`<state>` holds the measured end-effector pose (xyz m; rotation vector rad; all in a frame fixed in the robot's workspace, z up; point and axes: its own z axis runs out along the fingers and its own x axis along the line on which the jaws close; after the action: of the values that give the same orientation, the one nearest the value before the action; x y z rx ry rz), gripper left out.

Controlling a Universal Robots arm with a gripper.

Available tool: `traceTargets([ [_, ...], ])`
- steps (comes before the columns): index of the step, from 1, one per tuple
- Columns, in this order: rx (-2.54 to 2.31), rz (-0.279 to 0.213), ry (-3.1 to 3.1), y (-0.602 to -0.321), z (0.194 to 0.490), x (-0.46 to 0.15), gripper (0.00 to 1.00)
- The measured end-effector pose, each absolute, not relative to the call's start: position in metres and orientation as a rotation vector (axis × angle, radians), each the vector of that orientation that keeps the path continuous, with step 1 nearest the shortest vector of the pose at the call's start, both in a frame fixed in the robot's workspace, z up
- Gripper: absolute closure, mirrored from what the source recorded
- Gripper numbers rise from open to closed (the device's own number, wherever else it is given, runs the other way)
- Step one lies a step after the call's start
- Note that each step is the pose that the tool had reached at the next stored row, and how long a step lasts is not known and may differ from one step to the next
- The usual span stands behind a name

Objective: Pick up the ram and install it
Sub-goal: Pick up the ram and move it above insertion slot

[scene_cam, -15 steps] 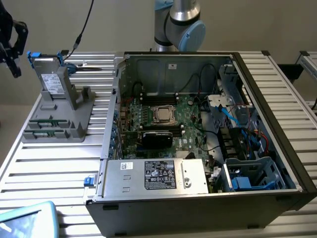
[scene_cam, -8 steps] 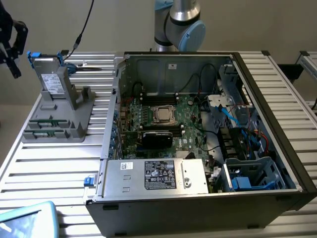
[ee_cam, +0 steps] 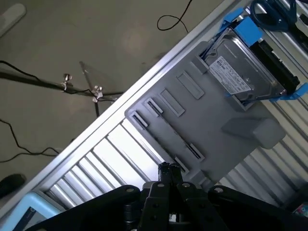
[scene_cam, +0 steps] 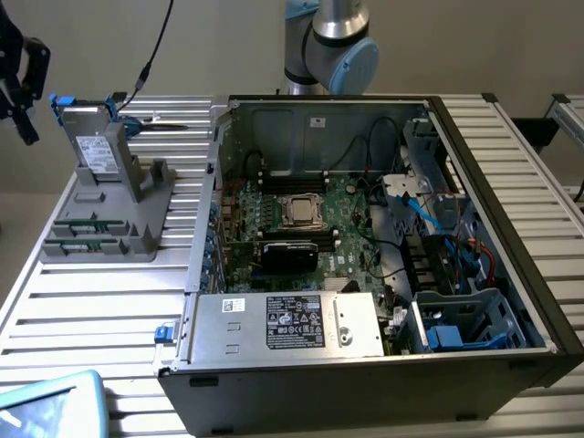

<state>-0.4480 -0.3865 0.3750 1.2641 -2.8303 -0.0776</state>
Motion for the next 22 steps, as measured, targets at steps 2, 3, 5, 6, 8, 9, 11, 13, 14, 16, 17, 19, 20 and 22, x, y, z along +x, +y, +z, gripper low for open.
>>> traceTargets([
  [2, 1.314, -0.076, -2.806, -0.3865, 0.3749, -0.448, 0.89],
  [3, 1.339, -0.076, -2.794, -0.3865, 0.3749, -0.448, 0.89],
  [5, 1.391, -0.075, -2.767, -0.3865, 0.3747, -0.448, 0.89],
  [6, 1.416, -0.074, -2.754, -0.3865, 0.3747, -0.448, 0.89],
  [8, 1.465, -0.073, -2.728, -0.3865, 0.3746, -0.448, 0.89],
  [9, 1.489, -0.072, -2.714, -0.3865, 0.3746, -0.448, 0.89],
  [11, 1.537, -0.071, -2.686, -0.3865, 0.3745, -0.448, 0.89],
  [13, 1.587, -0.069, -2.656, -0.3865, 0.3743, -0.448, 0.89],
  [14, 1.611, -0.069, -2.641, -0.3865, 0.3743, -0.448, 0.89],
  [16, 1.657, -0.068, -2.612, -0.3865, 0.3742, -0.448, 0.89],
  [17, 1.68, -0.067, -2.596, -0.3865, 0.3742, -0.448, 0.89],
  [19, 1.728, -0.065, -2.564, -0.3865, 0.374, -0.448, 0.89],
  [20, 1.75, -0.065, -2.548, -0.3865, 0.374, -0.448, 0.89],
  [22, 1.795, -0.063, -2.516, -0.3865, 0.3738, -0.448, 0.89],
])
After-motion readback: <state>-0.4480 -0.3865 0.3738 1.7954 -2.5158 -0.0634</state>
